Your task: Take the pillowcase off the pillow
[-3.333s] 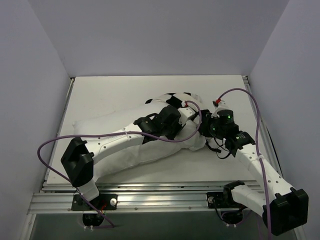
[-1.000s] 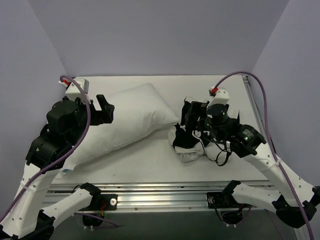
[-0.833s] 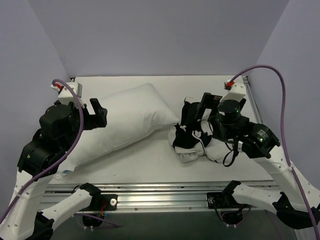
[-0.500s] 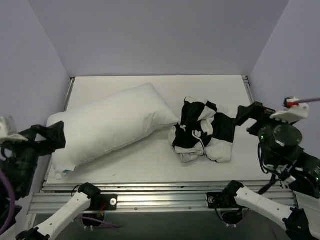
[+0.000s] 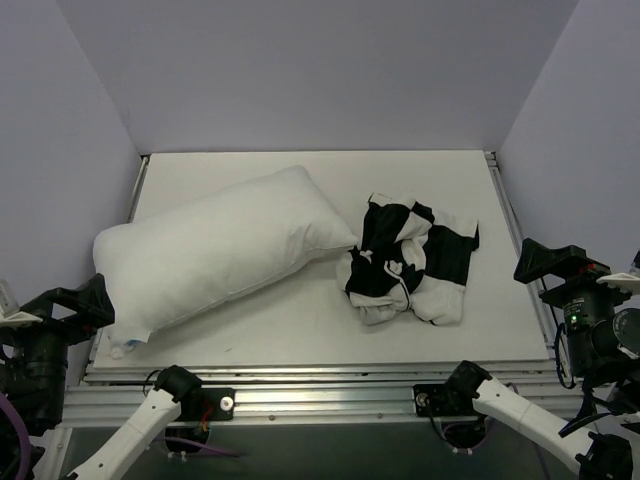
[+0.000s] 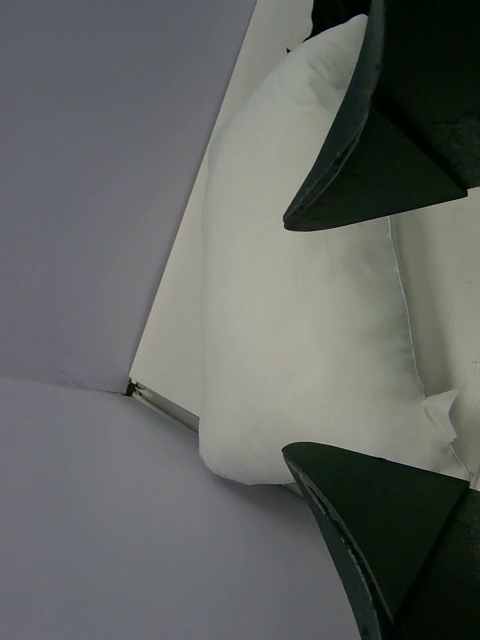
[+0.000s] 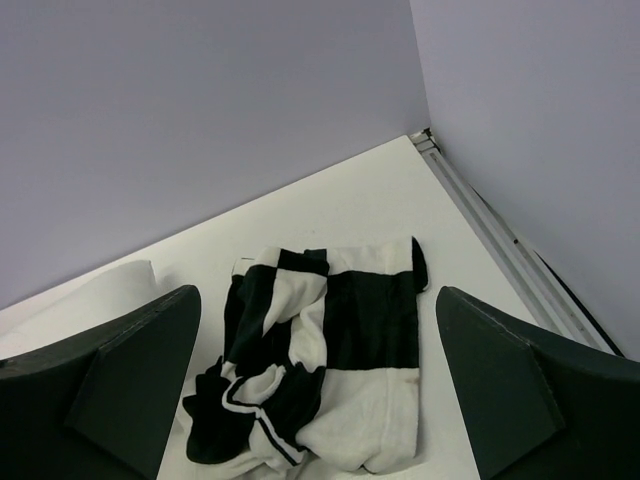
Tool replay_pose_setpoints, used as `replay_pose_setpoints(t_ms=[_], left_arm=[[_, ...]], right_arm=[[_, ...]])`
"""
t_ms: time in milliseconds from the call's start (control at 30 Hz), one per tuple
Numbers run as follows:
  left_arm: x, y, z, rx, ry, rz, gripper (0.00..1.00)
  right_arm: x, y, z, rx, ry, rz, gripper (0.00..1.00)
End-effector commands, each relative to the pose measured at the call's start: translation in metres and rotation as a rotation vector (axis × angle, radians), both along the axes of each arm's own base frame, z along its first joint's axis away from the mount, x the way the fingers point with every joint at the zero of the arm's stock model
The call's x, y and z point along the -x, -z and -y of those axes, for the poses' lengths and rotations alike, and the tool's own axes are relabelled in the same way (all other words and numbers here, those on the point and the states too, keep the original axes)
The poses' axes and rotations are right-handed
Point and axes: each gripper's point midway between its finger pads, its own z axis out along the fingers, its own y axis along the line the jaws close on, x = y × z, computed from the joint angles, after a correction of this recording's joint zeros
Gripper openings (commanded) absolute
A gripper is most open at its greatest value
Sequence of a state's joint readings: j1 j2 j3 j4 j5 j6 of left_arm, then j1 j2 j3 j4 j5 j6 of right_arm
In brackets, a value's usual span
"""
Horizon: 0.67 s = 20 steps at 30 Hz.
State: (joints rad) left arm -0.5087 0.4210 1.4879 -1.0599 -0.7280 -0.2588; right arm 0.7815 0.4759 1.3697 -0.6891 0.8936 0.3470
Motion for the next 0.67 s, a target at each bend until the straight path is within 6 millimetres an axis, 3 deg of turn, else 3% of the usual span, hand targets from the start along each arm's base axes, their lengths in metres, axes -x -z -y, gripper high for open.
replay_pose_setpoints(t_ms=[0, 200, 633], left_arm=[[0.007, -0.001, -0.011, 0.024, -0.046, 0.029, 0.94], [0.008, 0.004, -0.015, 0.020, -0.063, 0.016, 0.94], [-0.008, 0.016, -0.003, 0.001, -0.032, -0.028, 0.94]], right_arm=[[0.002, 0.002, 0.009, -0.011, 0.035, 0.012, 0.99], [-0.002, 0.007, 0.003, -0.003, 0.021, 0.004, 0.97], [-0.021, 0.014, -0.022, 0.026, -0.015, -0.024, 0.96]])
